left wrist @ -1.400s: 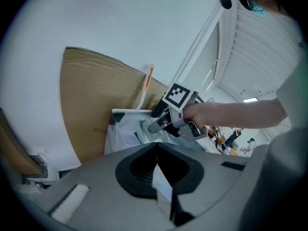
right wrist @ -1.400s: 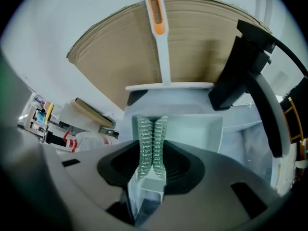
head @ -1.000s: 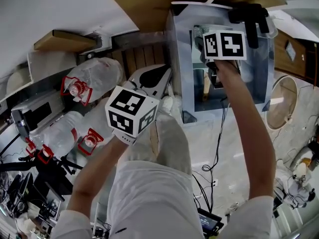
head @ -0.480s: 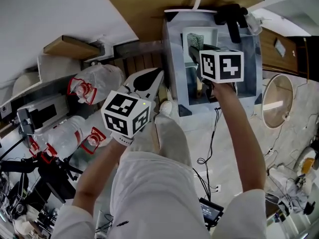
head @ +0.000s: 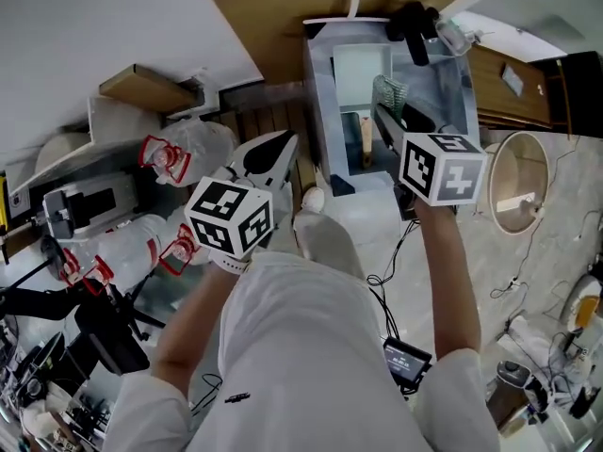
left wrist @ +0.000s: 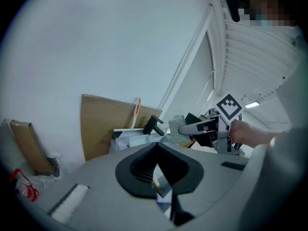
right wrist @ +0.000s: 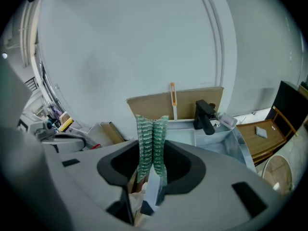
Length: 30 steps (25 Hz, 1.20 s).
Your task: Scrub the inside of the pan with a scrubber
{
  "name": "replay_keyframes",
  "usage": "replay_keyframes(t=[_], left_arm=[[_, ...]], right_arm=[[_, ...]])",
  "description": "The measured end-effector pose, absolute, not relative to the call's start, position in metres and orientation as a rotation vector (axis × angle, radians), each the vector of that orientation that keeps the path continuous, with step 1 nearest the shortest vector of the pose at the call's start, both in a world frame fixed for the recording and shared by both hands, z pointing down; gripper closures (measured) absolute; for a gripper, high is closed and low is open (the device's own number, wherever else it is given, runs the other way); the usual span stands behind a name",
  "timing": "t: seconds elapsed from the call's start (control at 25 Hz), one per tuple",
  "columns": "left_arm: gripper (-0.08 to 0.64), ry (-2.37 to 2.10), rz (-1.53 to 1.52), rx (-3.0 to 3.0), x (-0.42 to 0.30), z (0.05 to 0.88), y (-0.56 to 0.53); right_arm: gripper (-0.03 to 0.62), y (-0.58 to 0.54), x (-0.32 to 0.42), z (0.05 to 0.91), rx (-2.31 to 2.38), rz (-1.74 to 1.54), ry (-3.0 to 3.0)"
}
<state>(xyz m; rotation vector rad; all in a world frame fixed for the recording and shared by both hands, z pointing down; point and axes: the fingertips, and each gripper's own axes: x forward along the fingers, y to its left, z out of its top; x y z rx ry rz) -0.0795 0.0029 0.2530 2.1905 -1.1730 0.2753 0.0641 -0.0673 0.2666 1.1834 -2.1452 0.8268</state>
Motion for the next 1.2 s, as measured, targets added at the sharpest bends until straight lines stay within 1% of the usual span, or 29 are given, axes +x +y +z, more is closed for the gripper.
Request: replay_keyframes(t=[0.28, 0.56, 0.96, 1.2], left_arm=[[0.555, -1.183, 0.265, 2.251, -0.069, 0.212, 0.038], [0.555, -1.124, 0.296, 2.375, -0.039, 0.176, 0.070], [0.555, -1.091, 0.235, 2.427, -0.017, 0.152, 0.101], [0.555, -1.062, 0.232, 2.441, -0.011, 0.148, 0.109]], right_arm=[[0.457, -0.007, 0.094, 0.211, 1.322, 0.683, -2.204], [0.457, 0.049, 0.123, 0.165, 1.355, 0.532, -2.307], [0.451, 0.115, 0.145, 0.138, 1.434, 0.443, -2.391], [0.448, 0.134, 0.130, 0.142, 1.382, 0.454, -2.422]])
